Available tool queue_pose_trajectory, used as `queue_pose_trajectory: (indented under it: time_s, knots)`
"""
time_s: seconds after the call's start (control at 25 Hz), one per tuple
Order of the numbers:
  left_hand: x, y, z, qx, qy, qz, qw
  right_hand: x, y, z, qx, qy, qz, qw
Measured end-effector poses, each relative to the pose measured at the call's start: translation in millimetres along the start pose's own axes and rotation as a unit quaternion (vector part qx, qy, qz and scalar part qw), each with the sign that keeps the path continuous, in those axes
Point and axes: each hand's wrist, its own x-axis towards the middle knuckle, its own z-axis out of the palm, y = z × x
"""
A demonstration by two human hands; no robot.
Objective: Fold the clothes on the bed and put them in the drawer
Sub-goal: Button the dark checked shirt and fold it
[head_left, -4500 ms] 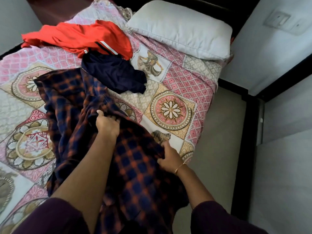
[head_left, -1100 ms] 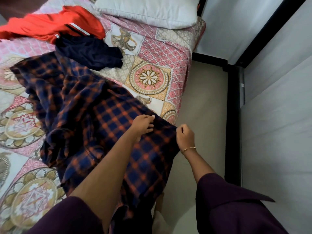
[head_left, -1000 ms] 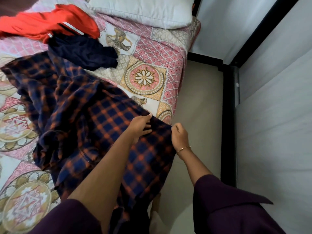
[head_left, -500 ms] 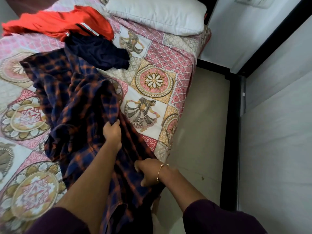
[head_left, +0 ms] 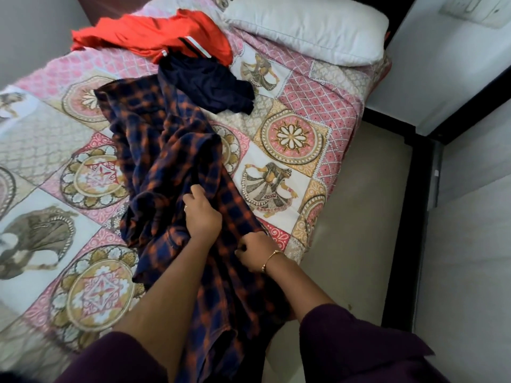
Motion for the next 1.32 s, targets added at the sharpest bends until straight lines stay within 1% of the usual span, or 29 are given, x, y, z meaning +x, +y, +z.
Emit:
queue_pose_trajectory:
  time_s: [0.12,0.24,0.4,0.48,0.56,0.6,0.64,0.68,0.72,0.76,0.8,0.84,0.88,0.92,0.96,1.0,1.04,1.08,1.12,1.16,1.2,1.24,1.28,1.32]
  knots:
    - [10,8,-17,0.004,0.029,0.002,1.0,24,-5,-15,0.086,0.102,0.022,0.991]
    - [35,18,-43,0.079,0.071,0.067,0.992,59,-16,-33,0.15,0.146,0.025,0.978]
    - [75,18,-62,0.188,0.058,0.136,0.971,108,-31,-59,0.253,0.196,0.063,0.945]
    - [96,18,-65,0.226,0.038,0.154,0.961,135,-42,-69,0.256,0.196,0.05,0.945]
    - [114,19,-59,0.266,0.013,0.166,0.95,155,-53,-71,0.222,0.166,0.013,0.961]
    - [122,20,-56,0.281,0.01,0.164,0.946,160,-60,-72,0.197,0.156,-0.006,0.968]
    - [127,20,-54,0.284,0.024,0.162,0.945,163,-64,-72,0.168,0.167,-0.044,0.97]
    - [134,22,-53,0.261,0.061,0.153,0.951,169,-66,-71,0.137,0.193,-0.106,0.966]
    - [142,25,-54,0.208,0.117,0.128,0.963,176,-67,-70,0.102,0.205,-0.172,0.958]
    - [152,27,-56,0.137,0.184,0.081,0.97,182,-67,-69,0.069,0.209,-0.225,0.949]
    - [161,30,-61,0.058,0.244,0.019,0.968,189,-67,-68,0.039,0.203,-0.27,0.94]
    - [168,30,-66,-0.005,0.288,-0.036,0.957,193,-69,-66,0.014,0.17,-0.293,0.941]
    - [173,30,-70,-0.031,0.315,-0.072,0.946,194,-73,-65,-0.02,0.149,-0.302,0.941]
    - [177,28,-74,-0.032,0.328,-0.083,0.94,198,-77,-66,-0.05,0.144,-0.308,0.939]
    - [176,28,-74,-0.026,0.332,-0.064,0.941,203,-80,-67,-0.054,0.159,-0.302,0.938]
    - [174,26,-72,-0.014,0.326,-0.016,0.945,211,-87,-68,-0.038,0.163,-0.285,0.944]
    - [171,22,-69,0.013,0.297,0.046,0.954,221,-93,-69,-0.002,0.16,-0.266,0.951]
    - [169,15,-65,0.047,0.255,0.113,0.959,230,-97,-70,0.028,0.151,-0.258,0.954]
    - [169,7,-63,0.077,0.206,0.176,0.96,239,-100,-71,0.039,0.159,-0.254,0.953]
    - [172,0,-65,0.085,0.167,0.215,0.959,245,-102,-74,0.054,0.147,-0.256,0.954]
    - [178,-4,-69,0.056,0.141,0.217,0.964,249,-103,-76,0.069,0.146,-0.249,0.955]
    - [184,-2,-75,-0.009,0.129,0.18,0.975,252,-103,-77,0.085,0.157,-0.239,0.955]
    - [192,3,-81,-0.08,0.131,0.122,0.981,252,-103,-77,0.107,0.172,-0.232,0.951]
    - [204,9,-86,-0.118,0.142,0.069,0.98,251,-105,-76,0.127,0.177,-0.231,0.948]
